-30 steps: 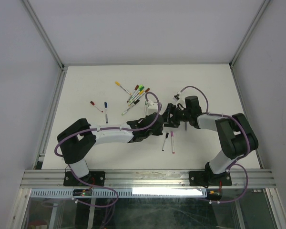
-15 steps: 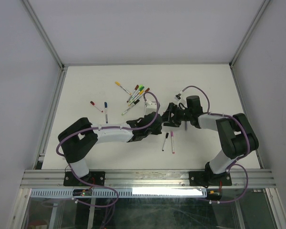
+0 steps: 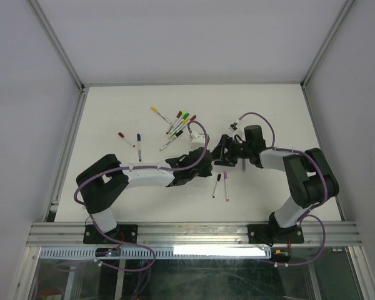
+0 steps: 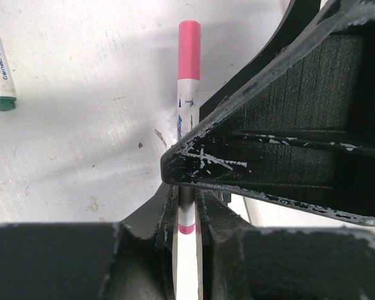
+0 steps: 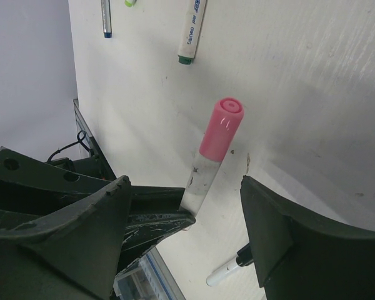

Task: Open the pen caps
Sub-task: Pick up the pen from the center of the board.

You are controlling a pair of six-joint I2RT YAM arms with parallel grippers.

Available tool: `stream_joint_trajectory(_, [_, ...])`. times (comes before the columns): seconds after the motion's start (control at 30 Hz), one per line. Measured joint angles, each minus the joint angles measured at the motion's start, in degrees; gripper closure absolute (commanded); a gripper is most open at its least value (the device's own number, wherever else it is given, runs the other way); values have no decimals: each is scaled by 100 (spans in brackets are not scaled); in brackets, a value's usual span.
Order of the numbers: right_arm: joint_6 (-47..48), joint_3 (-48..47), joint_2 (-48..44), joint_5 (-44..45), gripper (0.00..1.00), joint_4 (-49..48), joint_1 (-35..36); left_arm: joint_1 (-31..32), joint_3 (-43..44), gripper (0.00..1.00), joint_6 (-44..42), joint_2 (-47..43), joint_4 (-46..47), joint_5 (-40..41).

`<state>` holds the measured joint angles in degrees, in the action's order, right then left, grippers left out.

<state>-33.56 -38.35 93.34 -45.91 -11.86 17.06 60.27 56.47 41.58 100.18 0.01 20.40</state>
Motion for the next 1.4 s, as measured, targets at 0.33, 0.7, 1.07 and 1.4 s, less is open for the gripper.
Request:
stream_joint_trajectory(0.33, [0,0,0,2,27,-11,0,-2,-17,100,4,0,13,0])
stream_joint_trajectory(0.7, [0,0,0,0,27,-37,0,-39,-33,100,4,0,48,0])
stream_joint_trajectory(1.07, [-131,-173,-153,-466,46,146,-114,-111,-304,100,4,-72,94,2])
stream_joint_trajectory(1.4, [-144,-214,-129,-560,46,297,-96,-111,-396,100,15,-238,190,2])
